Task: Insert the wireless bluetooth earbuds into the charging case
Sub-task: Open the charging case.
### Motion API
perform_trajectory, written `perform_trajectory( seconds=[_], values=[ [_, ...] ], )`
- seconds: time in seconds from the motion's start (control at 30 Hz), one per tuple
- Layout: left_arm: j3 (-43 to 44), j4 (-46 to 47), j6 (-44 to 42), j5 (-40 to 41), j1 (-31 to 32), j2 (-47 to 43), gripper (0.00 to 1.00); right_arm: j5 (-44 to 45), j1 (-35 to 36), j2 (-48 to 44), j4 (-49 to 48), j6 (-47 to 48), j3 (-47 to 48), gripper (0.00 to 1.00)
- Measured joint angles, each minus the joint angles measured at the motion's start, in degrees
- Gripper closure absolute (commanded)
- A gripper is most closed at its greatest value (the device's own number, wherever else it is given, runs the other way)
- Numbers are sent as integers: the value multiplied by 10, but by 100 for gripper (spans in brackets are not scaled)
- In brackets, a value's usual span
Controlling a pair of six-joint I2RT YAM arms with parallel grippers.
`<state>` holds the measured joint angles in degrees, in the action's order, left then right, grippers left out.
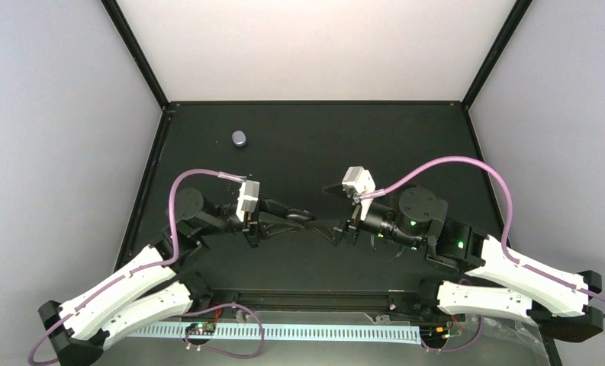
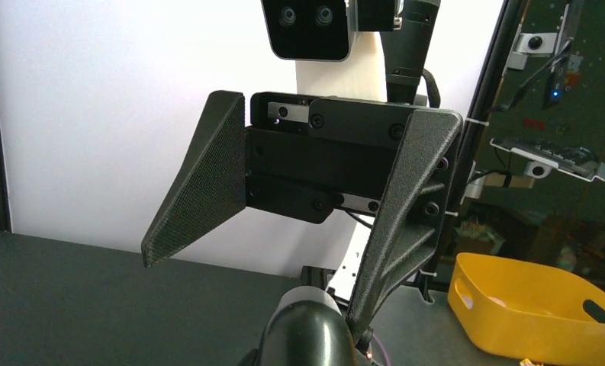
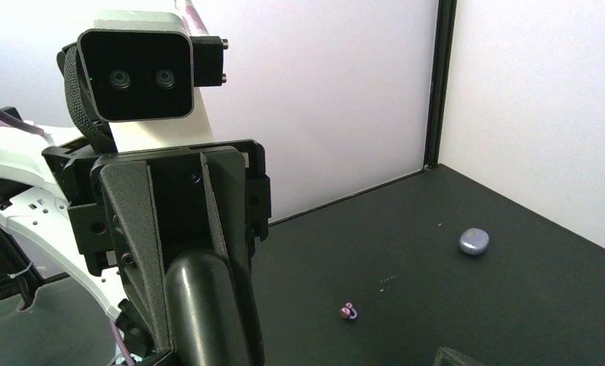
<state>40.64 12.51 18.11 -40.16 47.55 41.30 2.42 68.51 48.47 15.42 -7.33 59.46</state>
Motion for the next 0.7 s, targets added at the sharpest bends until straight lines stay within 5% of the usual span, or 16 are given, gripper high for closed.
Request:
perform_trajectory(
  seconds=[0.7],
  values=[
    [-14,-2,-5,7,-3,-11,98,61,1,-11,0,-7,0,14]
  ],
)
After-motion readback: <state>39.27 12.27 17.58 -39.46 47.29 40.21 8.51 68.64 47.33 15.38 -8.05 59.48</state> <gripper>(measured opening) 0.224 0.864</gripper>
